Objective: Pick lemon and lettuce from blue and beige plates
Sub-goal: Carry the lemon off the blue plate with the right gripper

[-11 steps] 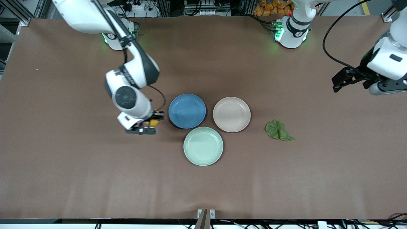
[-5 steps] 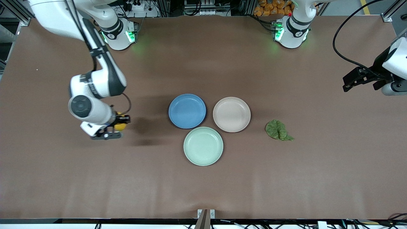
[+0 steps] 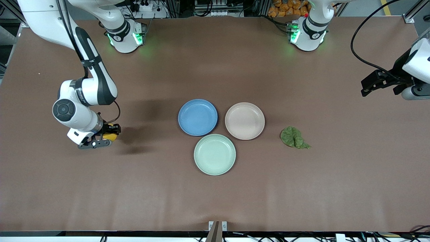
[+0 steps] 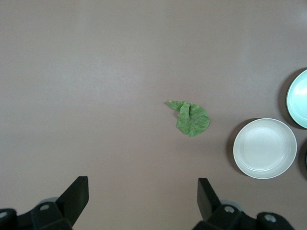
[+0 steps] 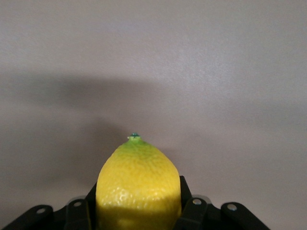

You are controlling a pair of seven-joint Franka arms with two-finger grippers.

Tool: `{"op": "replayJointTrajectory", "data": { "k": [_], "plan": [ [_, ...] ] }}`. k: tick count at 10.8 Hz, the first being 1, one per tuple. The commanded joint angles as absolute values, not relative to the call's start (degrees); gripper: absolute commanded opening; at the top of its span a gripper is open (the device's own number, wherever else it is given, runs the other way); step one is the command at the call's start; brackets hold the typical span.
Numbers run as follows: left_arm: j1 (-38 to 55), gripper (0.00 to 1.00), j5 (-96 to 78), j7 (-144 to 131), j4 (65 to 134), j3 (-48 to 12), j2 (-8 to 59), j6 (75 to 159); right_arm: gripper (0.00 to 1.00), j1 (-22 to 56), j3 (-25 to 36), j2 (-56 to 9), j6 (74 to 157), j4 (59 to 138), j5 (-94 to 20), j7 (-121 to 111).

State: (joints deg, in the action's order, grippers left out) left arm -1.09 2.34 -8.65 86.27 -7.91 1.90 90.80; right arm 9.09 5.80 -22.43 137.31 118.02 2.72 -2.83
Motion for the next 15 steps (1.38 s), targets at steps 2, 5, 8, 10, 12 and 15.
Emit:
{"op": "replayJointTrajectory", "data": {
  "k": [2,5,8,10,12,15],
  "plan": [
    [-1.6,1.00,1.0,-7.7,86.5,-8.1,0.8,88.9,0.16,8.2,5.8,-23.8,141.1,119.4,2.7,-4.3],
    [-1.5,1.00,1.1,-7.9,86.2,-8.2,0.8,88.3,0.18,8.1,5.9,-27.2,145.5,119.3,2.6,-4.2],
    [-1.6,1.00,1.1,-7.9,86.2,-8.1,0.7,88.3,0.38,8.2,6.6,-29.1,147.7,118.9,2.6,-4.2],
    [-1.7,1.00,1.0,-7.1,86.2,-7.8,0.8,88.3,1.00,8.2,6.9,-28.9,146.9,118.2,2.6,-3.7],
    [-1.6,1.00,1.0,-7.4,86.2,-8.3,0.7,88.3,1.00,9.0,7.7,-27.3,144.8,116.8,2.5,-3.7],
    [-1.7,1.00,1.0,-7.0,86.3,-8.0,0.7,88.1,1.00,9.6,7.7,-23.6,133.2,111.2,0.1,-3.7]
  ]
}}
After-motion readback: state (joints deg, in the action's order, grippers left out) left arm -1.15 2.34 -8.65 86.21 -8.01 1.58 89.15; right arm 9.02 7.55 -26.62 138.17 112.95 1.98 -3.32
